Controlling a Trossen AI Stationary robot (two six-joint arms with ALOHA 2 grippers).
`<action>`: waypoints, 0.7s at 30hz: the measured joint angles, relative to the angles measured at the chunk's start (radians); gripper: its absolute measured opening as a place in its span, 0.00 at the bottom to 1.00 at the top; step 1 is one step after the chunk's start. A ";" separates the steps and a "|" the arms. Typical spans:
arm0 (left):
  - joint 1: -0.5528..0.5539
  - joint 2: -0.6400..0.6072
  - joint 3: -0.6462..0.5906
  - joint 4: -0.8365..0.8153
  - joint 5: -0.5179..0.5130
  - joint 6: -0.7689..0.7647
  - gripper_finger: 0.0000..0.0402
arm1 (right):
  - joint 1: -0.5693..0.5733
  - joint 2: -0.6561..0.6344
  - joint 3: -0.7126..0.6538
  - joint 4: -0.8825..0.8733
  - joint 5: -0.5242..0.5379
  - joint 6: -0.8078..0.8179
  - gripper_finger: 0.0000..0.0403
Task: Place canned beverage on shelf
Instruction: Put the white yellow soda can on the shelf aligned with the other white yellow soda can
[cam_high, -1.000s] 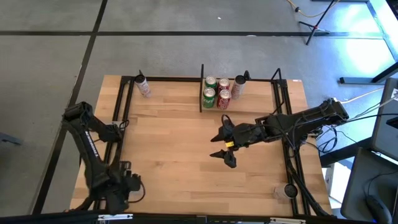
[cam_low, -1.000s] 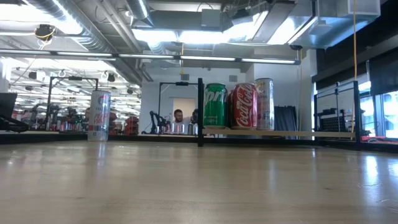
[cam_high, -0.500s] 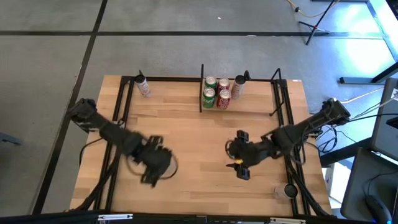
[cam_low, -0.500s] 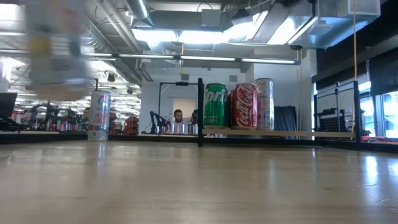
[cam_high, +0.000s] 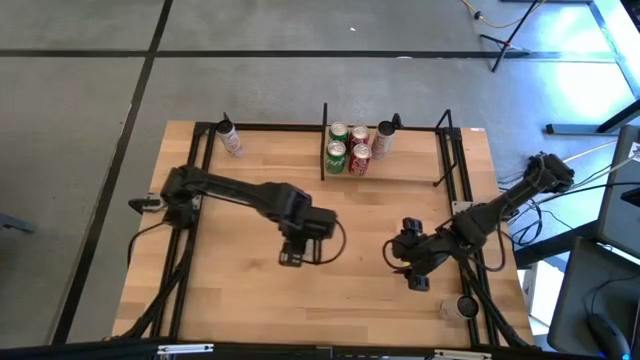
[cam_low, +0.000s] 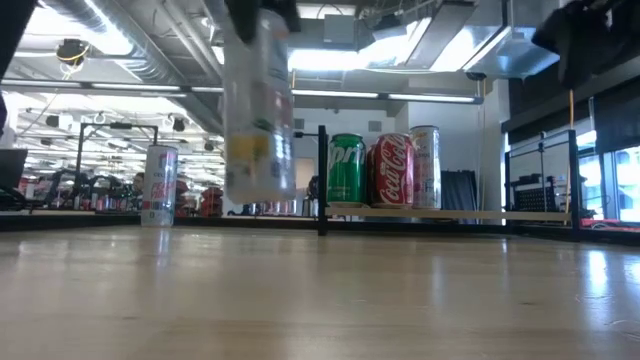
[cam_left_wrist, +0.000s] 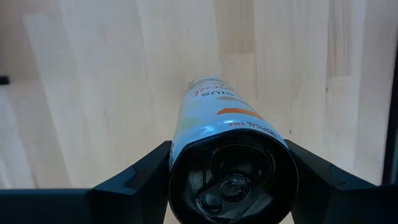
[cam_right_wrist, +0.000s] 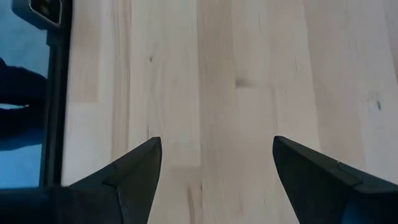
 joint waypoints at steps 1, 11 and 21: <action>0.002 0.021 0.020 -0.004 0.003 0.002 0.55 | -0.001 -0.008 -0.012 0.001 -0.008 -0.001 0.73; -0.017 0.160 0.088 -0.005 0.023 0.070 0.55 | -0.002 -0.026 -0.044 0.000 -0.026 -0.053 0.73; -0.042 0.159 0.087 0.031 0.025 0.108 0.75 | -0.003 -0.026 -0.044 -0.005 -0.024 -0.067 0.73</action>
